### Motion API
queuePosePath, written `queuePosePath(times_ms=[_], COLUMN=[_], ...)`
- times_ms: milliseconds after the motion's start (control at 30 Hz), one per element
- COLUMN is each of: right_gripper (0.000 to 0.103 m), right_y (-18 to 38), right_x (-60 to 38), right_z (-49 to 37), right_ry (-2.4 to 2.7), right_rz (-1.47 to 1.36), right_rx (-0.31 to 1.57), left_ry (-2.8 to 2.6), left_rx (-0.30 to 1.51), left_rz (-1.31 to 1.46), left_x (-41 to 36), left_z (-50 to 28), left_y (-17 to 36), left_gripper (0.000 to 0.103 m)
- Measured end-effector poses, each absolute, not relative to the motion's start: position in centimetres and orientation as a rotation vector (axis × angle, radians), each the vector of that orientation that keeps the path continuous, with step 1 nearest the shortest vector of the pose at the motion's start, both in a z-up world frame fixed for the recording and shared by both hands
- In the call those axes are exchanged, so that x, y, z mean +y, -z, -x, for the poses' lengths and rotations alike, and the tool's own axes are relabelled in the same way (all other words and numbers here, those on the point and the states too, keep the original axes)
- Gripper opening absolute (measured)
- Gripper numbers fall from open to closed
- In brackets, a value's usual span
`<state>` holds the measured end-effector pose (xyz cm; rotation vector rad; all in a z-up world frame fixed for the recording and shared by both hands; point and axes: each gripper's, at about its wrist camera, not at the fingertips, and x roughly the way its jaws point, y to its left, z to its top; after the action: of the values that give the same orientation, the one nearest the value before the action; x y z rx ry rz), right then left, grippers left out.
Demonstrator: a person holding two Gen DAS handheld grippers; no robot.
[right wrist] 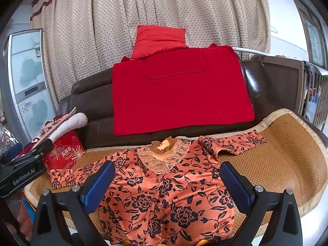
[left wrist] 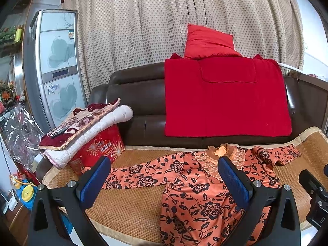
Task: Fold small clothes
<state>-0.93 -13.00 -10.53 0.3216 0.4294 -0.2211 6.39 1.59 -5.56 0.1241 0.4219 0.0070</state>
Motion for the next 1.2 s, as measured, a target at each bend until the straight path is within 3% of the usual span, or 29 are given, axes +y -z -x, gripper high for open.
queuePosePath(times_ms=[700, 933, 1200], right_gripper=[0.103, 0.103, 0.098], right_y=[13.9, 20.6, 29.1], right_x=[-19.0, -32.7, -52.3], right_z=[-5.9, -9.2, -13.4], right_ry=[0.236, 0.310, 0.490], right_rz=[-0.393, -0.517, -0.674], right_rx=[0.490, 0.503, 0.600], left_ry=[0.031, 0.172, 0.184], left_rx=[0.516, 0.825, 0.894], left_rz=[-0.187, -0.147, -0.104], left_x=[-2.7, -8.6, -12.4], left_z=[-15.4, -26.4, -32.5], left_y=[10.2, 21.1, 29.2], left_gripper=[0.103, 0.103, 0.103])
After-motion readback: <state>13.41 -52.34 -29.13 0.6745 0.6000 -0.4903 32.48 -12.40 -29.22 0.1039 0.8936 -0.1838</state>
